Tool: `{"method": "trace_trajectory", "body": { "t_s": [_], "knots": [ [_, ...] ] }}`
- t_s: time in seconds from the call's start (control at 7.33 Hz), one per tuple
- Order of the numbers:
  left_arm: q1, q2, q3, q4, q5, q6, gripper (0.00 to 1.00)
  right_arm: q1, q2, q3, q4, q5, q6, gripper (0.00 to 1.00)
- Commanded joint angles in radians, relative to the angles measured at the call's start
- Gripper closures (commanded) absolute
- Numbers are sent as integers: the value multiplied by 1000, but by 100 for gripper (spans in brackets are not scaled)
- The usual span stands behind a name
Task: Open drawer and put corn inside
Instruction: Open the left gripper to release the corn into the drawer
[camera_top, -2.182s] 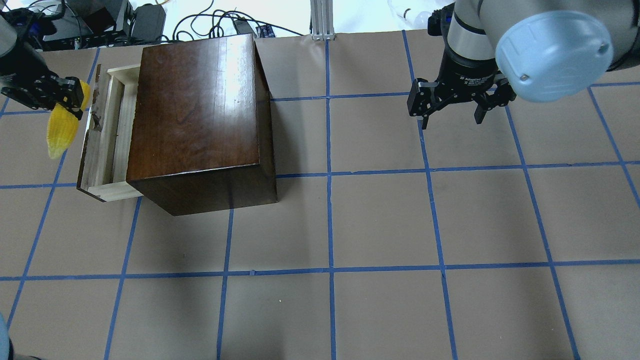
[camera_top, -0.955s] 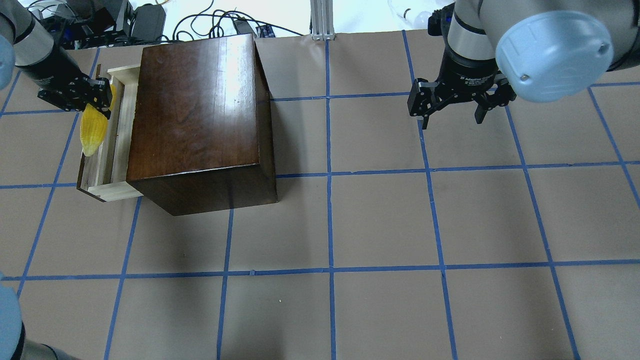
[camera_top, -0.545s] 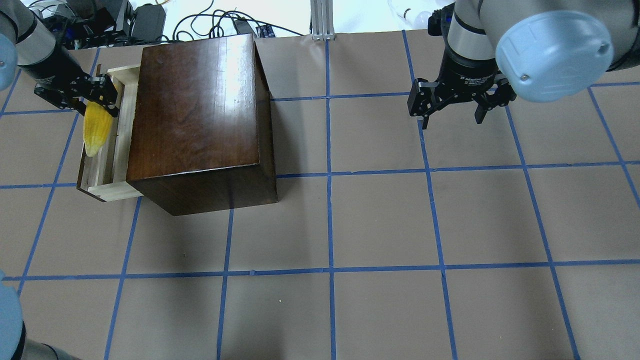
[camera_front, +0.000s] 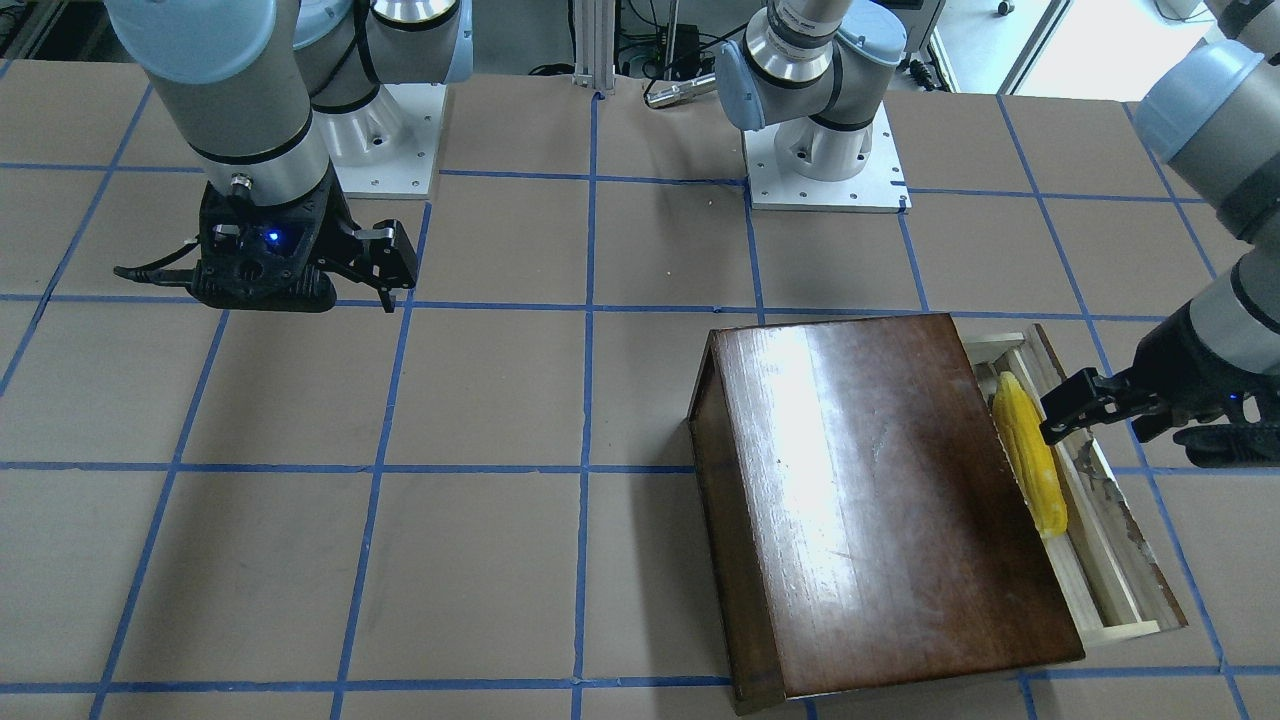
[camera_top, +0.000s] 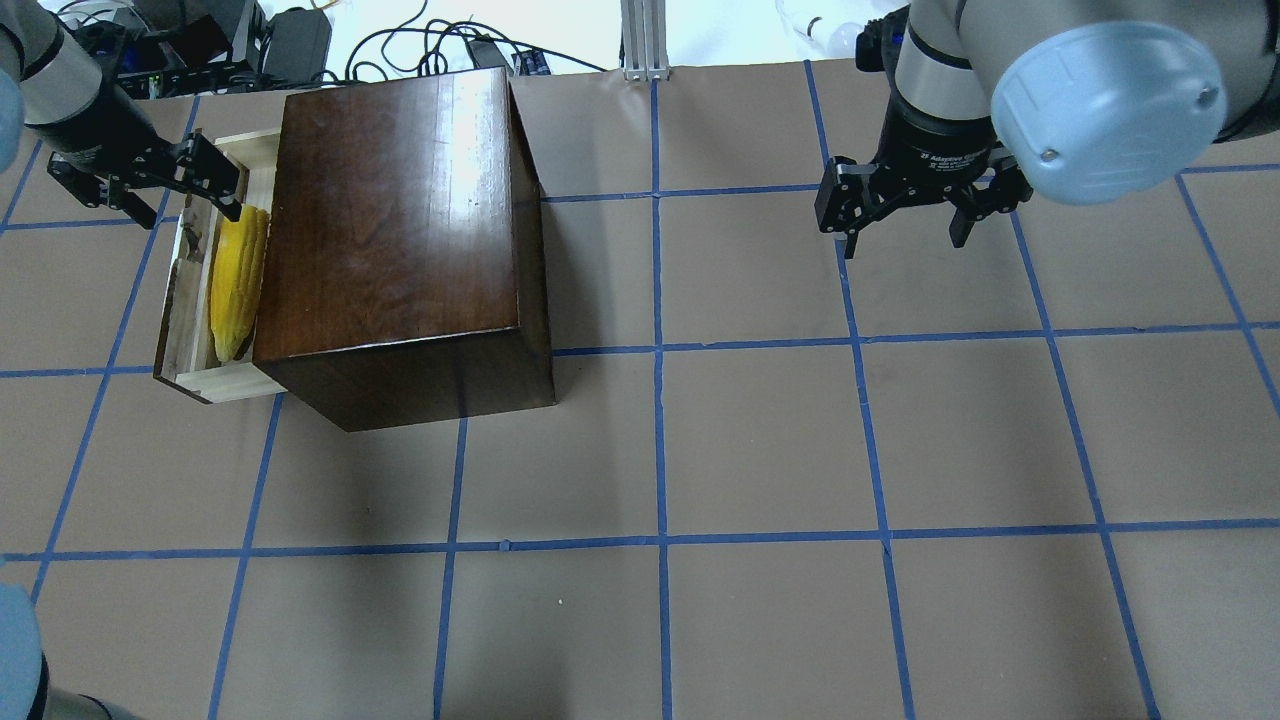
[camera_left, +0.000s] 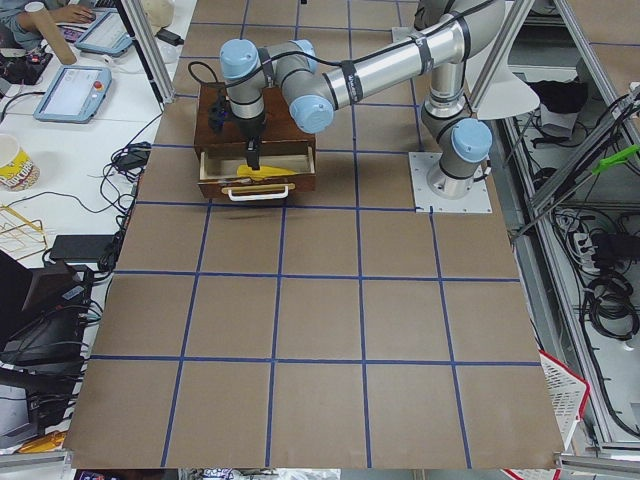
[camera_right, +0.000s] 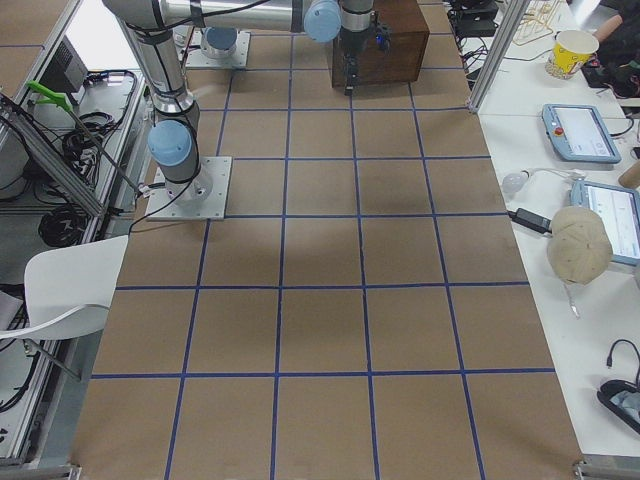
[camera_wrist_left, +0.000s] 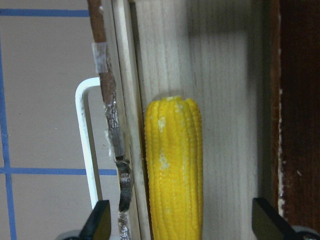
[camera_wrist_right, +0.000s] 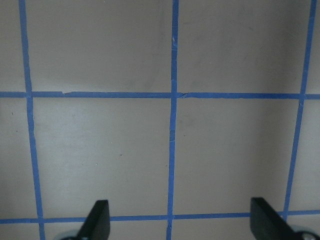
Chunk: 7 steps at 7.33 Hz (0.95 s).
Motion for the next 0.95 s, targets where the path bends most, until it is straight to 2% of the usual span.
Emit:
{"method": "trace_trajectory", "body": {
  "t_s": [0.0,0.55,0.82],
  "knots": [
    [-17,64,2,-66,4,-1,0,0,0,0,0,0,0,0],
    [-213,205,-18,-113,15,-114,0,0,0,0,0,3,0,0],
    [-290,265,-87,-127,19,-204,0,0,0,0,0,3,0,0]
  ]
}}
